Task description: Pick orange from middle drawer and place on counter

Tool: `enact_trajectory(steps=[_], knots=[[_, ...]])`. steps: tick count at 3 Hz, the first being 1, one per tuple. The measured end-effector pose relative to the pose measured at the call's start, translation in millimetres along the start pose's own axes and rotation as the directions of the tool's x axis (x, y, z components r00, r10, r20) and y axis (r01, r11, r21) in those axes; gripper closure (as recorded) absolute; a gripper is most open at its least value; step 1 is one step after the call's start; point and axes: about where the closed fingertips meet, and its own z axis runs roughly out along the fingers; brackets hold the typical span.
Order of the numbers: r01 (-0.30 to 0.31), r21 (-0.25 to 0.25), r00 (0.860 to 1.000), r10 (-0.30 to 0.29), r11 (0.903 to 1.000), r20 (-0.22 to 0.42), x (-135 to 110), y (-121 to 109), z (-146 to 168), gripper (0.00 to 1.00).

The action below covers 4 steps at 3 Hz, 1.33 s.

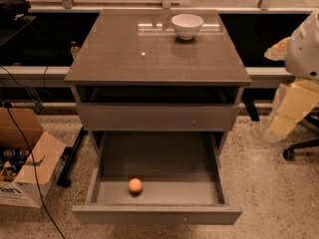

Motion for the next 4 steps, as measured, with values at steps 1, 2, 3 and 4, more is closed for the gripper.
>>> enact_trajectory(steps=[1,2,3,4], knots=[[-0.038,-0.104,0.988,0.053,0.9939,0.143,-14,18,49,0.00],[-0.040,-0.169,0.965,0.081,0.9849,0.250,-32,31,89,0.00],[-0.032,-0.239,0.934,0.114,0.9705,0.340,-50,40,140,0.00],[-0.055,-0.367,0.925,0.186,0.9286,0.332,-54,41,190,0.00]])
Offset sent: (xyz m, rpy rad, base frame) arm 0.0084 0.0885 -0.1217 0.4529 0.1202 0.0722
